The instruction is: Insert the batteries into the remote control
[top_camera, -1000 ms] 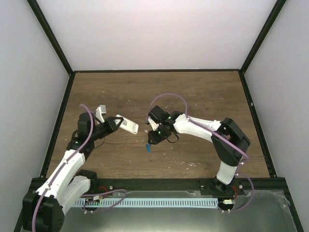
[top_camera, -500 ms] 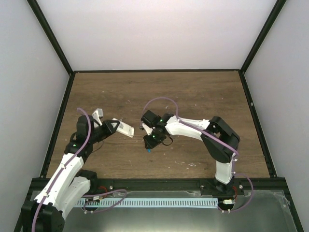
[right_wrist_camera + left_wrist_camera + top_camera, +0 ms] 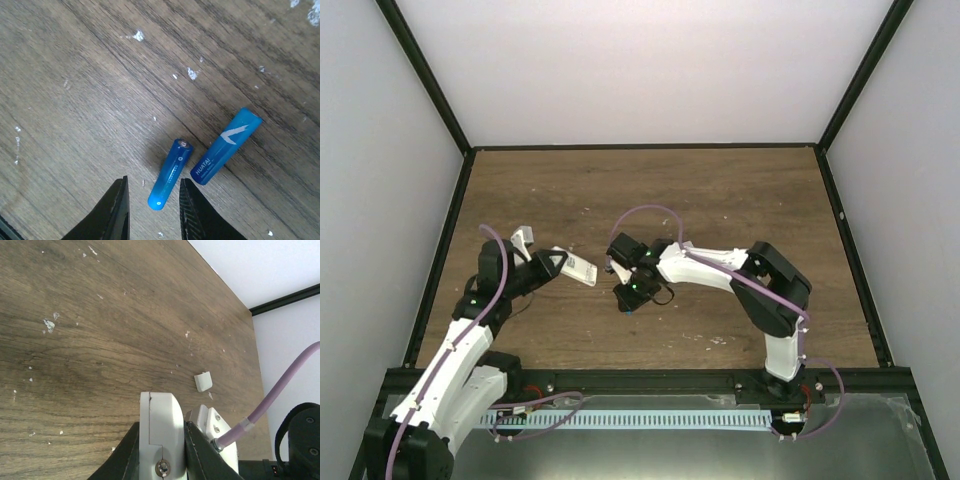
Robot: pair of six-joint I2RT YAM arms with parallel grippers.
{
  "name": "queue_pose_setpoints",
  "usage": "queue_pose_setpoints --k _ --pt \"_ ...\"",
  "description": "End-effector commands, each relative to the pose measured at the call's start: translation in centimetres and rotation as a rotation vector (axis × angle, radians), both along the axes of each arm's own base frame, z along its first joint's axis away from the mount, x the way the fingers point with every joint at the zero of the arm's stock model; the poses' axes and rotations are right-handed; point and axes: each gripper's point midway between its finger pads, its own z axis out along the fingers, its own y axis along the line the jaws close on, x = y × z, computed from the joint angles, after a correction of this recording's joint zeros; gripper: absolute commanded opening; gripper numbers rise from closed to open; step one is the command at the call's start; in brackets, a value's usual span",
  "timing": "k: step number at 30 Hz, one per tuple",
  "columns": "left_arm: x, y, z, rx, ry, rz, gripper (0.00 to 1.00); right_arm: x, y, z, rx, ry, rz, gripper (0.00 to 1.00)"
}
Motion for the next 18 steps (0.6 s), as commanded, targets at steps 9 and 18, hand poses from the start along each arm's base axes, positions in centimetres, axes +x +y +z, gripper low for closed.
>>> queue_pose_setpoints --k 9,18 --pt "0.2 0.2 0.2 -0.006 -0.008 0.010 0.00 0.7 1.2 -0.4 -0.020 -0.010 0.008 0.19" --pt "0.3 0.0 0.2 -0.010 -0.002 0.005 0.00 0.6 0.9 -1.2 -0.044 -0.001 0.013 0.18"
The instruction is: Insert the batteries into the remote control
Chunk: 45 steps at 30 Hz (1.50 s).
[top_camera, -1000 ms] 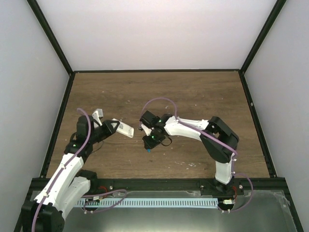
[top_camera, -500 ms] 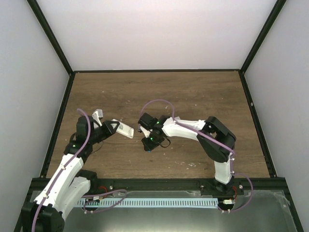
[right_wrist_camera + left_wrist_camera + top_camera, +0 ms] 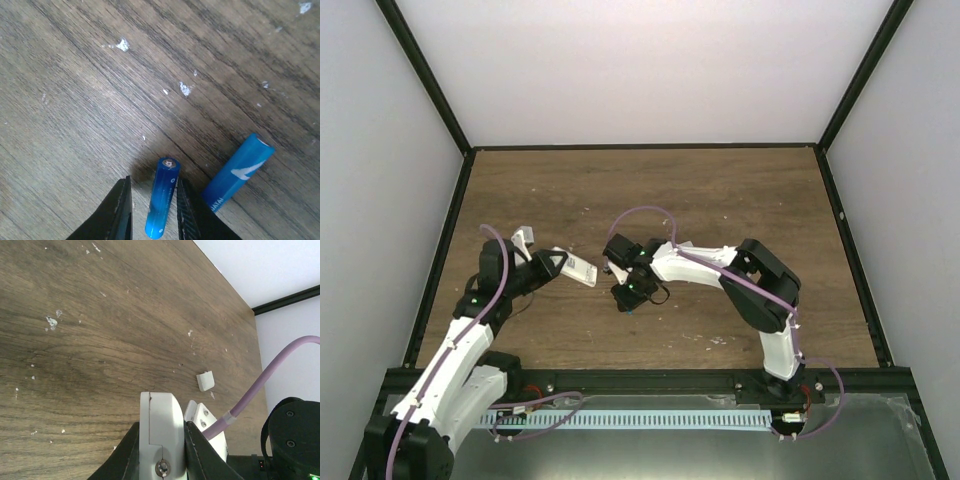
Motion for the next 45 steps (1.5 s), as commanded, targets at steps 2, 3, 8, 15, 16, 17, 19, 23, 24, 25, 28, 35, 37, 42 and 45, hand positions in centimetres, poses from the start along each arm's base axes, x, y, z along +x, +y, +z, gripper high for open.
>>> queue_pose_setpoints --k 2,3,8,15,16,17,19,23,24,25,28,35,37,42,45 --pt "0.3 0.0 0.4 -0.008 -0.014 0.003 0.00 0.1 0.5 0.3 -0.009 -0.011 0.017 0.18" --pt "0.3 0.0 0.4 -0.009 -0.013 0.003 0.00 0.1 0.5 0.3 -0.007 -0.013 0.018 0.18" --pt "0.4 -0.1 0.4 -0.014 -0.009 0.000 0.00 0.2 0.5 0.2 -0.010 -0.016 0.024 0.11" --pt "0.7 -0.4 1.2 -0.069 -0.029 0.005 0.00 0.7 0.5 1.5 0.003 -0.050 0.007 0.01" --pt "0.8 -0.6 1.5 -0.088 -0.039 0.006 0.00 0.9 0.6 2.0 0.017 -0.055 -0.003 0.01" --pt "0.8 -0.7 1.8 -0.107 -0.049 0.005 0.00 1.2 0.7 2.6 0.039 -0.061 -0.014 0.01" --pt "0.9 -0.8 2.3 -0.151 -0.074 0.017 0.00 1.9 1.0 4.3 0.099 -0.068 -0.045 0.01" --pt "0.8 -0.8 3.2 -0.211 -0.112 0.035 0.00 4.2 0.7 8.4 0.221 -0.106 -0.136 0.01" --pt "0.8 -0.7 3.5 -0.220 -0.118 0.043 0.00 4.9 0.5 9.6 0.255 -0.118 -0.162 0.01" --pt "0.8 -0.6 3.8 -0.226 -0.129 0.049 0.00 5.6 0.3 11.0 0.294 -0.132 -0.191 0.01" --pt "1.1 -0.2 4.5 -0.264 -0.147 0.089 0.00 7.6 -0.3 15.4 0.407 -0.192 -0.265 0.01" --pt "2.0 0.6 6.7 -0.339 -0.214 0.161 0.00 9.9 -0.1 21.5 0.552 -0.293 -0.330 0.01" --pt "2.2 0.6 7.5 -0.380 -0.245 0.170 0.00 10.0 0.5 22.4 0.596 -0.292 -0.327 0.01" --pt "2.7 0.6 9.2 -0.446 -0.294 0.178 0.00 10.3 1.8 23.9 0.698 -0.288 -0.332 0.01" --pt "2.8 0.4 10.1 -0.480 -0.318 0.167 0.00 10.5 2.3 24.5 0.739 -0.284 -0.333 0.01"
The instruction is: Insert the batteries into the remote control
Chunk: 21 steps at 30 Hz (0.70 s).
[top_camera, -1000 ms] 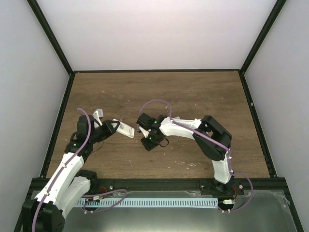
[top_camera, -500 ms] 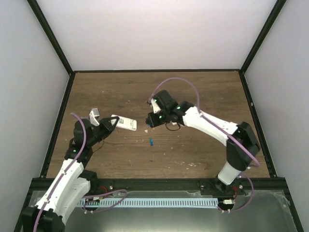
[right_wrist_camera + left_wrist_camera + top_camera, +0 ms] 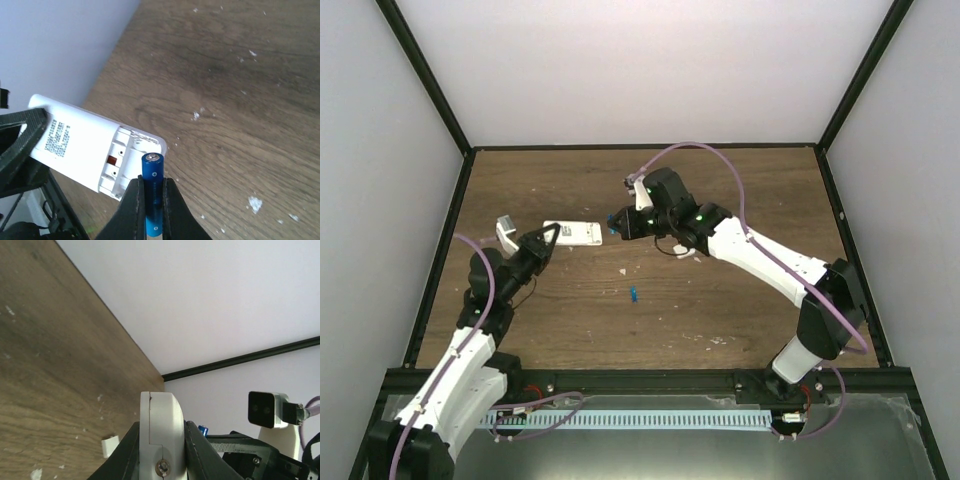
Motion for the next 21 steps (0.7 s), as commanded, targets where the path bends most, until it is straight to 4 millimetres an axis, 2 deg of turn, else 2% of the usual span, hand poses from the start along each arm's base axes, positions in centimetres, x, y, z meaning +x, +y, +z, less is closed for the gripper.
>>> queue_pose_setpoints --k 1,10,21 --pt "0.3 -0.2 3.2 -0.085 -0.105 0.001 0.00 0.4 1.6 3.3 0.133 -0.041 0.012 0.01" --pt "0.2 -1.1 4.5 -0.136 -0.130 -0.033 0.00 0.8 2.5 4.0 0.185 -0.066 0.025 0.01" --pt "0.0 -1.0 5.2 -0.154 -0.162 -0.022 0.00 1.0 3.1 3.4 0.191 -0.038 0.024 0.01"
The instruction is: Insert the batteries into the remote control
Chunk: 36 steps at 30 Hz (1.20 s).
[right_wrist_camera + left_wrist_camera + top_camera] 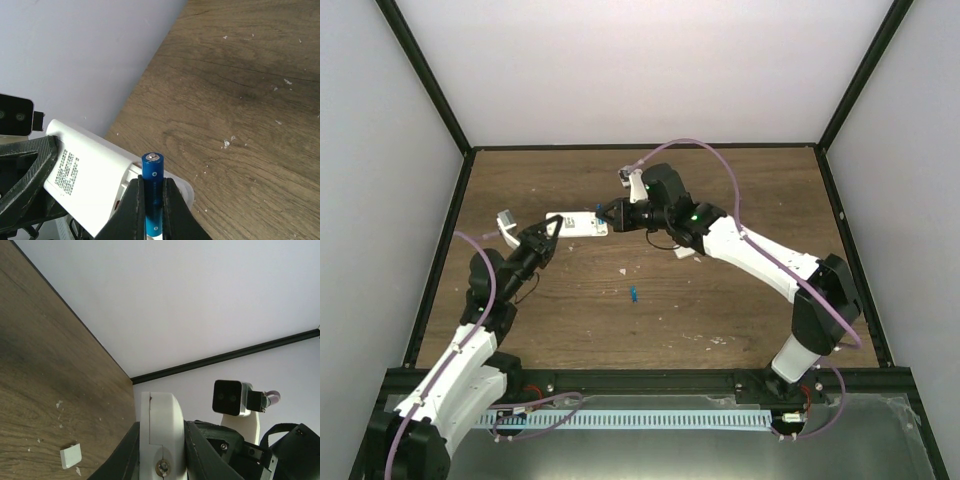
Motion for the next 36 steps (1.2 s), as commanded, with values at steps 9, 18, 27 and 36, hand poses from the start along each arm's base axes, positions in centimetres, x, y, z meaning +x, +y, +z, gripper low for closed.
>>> queue_pose_setpoints --k 9,18,27,36 --pt "-0.2 0.7 2.2 0.011 -0.086 0.048 0.00 -0.2 0.4 0.3 -0.002 0.007 -0.014 0.01" --pt "-0.2 1.1 2.0 -0.005 -0.102 0.072 0.00 -1.1 0.9 -0.5 -0.021 0.047 0.004 0.01" --pt "-0.3 1.1 2.3 -0.017 -0.120 0.081 0.00 -1.5 0.8 -1.4 -0.050 0.084 -0.014 0.01" --pt "-0.3 1.1 2.5 -0.012 -0.130 0.084 0.00 -1.5 0.9 -2.3 -0.097 0.108 -0.010 0.01"
